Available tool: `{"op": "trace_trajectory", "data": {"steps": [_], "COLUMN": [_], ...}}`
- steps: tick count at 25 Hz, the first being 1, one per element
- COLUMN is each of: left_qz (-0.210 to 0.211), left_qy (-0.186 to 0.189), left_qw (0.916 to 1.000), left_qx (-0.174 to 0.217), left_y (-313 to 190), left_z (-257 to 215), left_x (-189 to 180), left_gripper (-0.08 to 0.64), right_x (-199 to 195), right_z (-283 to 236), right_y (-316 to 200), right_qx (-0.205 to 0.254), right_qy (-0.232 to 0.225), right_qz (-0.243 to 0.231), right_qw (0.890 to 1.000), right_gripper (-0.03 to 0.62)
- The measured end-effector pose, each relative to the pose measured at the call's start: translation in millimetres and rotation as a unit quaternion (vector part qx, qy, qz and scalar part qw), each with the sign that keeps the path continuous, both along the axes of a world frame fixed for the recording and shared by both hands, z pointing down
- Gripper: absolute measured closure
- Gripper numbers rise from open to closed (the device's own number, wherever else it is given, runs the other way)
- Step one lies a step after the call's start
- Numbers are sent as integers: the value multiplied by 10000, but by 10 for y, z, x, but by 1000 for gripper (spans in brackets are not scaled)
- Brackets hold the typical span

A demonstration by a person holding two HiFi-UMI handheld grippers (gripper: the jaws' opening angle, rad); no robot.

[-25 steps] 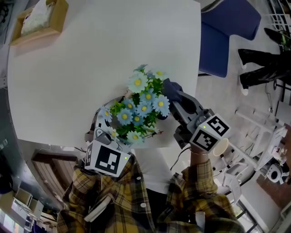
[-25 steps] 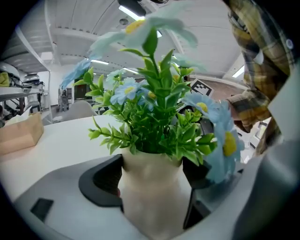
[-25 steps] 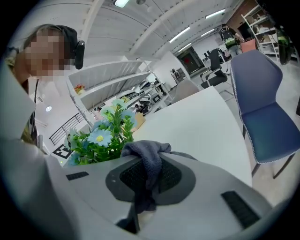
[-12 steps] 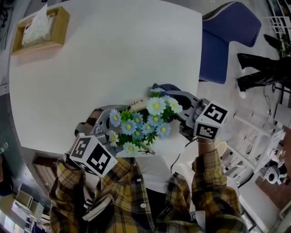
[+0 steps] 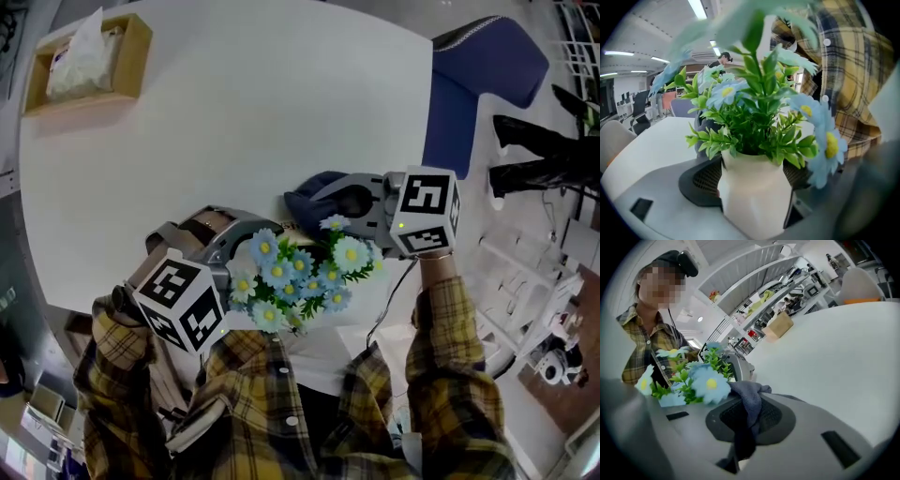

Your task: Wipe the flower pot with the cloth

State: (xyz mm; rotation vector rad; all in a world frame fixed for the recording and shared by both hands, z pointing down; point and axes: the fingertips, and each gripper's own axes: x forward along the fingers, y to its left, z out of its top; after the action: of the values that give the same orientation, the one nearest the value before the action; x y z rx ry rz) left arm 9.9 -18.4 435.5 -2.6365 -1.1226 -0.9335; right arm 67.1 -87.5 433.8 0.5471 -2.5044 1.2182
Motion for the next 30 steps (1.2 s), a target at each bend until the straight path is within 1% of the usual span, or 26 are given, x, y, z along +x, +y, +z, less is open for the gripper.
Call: {"op": "trace_trajectory", "data": {"steps": [2, 4, 6, 7, 10, 12, 14, 15, 17, 18, 20, 22, 24, 26, 28, 30], "left_qz": [173, 273, 222, 122, -359, -753, -1251, -1533, -2119, -2418, -3005, -3533, -3950, -4274, -4562, -4811], "left_qy": [-15, -27, -77, -128, -212, -179, -167, -190, -274, -322, -430, -574, -698, -765, -783, -754], "left_qw": [9998, 9996, 9997, 9998, 9990, 9969, 9920, 9880, 9769, 9698, 9528, 9335, 9140, 8967, 8815, 8684], "left_qx": [42, 82, 53, -3, -176, -167, -101, -73, -43, -32, -24, -207, -607, -865, -934, -937], "left_y": [-25, -38, -43, -47, -87, -143, -226, -270, -336, -349, -303, -131, 103, 258, 340, 381], "left_z": [4, 9, 27, 43, 77, 61, 54, 75, 163, 208, 239, 168, 47, -22, -7, -15], "left_x": [-29, -37, -36, -37, -75, -147, -242, -295, -399, -444, -520, -581, -611, -576, -512, -444], "left_gripper": [141, 141, 141, 141, 138, 138, 139, 140, 140, 140, 140, 140, 140, 140, 140, 140], "right_x": [-131, -224, -265, -263, -216, -197, -175, -157, -103, -69, 8, 79, 144, 217, 256, 214], "right_z": [15, 35, 50, 53, 47, 21, 1, 7, 57, 84, 79, -19, -139, -174, -133, -109], "right_y": [-57, -94, -110, -111, -93, -70, -49, -43, -38, -28, 39, 174, 343, 495, 621, 747], "right_qx": [-66, -106, -125, -127, -52, 44, 91, 87, 60, 56, 75, 103, 117, 91, -12, -136], "right_qy": [20, 55, 94, 101, 53, 18, 34, 59, 122, 158, 231, 273, 279, 287, 259, 221], "right_qz": [-338, -579, -678, -657, -364, -92, 204, 367, 747, 963, 1462, 2097, 2810, 3487, 4040, 4395], "right_qw": [9994, 9983, 9976, 9977, 9993, 9999, 9997, 9993, 9971, 9952, 9889, 9773, 9592, 9368, 9144, 8978], "right_gripper": [571, 571, 571, 571, 571, 571, 571, 571, 571, 571, 571, 571, 571, 571, 571, 571]}}
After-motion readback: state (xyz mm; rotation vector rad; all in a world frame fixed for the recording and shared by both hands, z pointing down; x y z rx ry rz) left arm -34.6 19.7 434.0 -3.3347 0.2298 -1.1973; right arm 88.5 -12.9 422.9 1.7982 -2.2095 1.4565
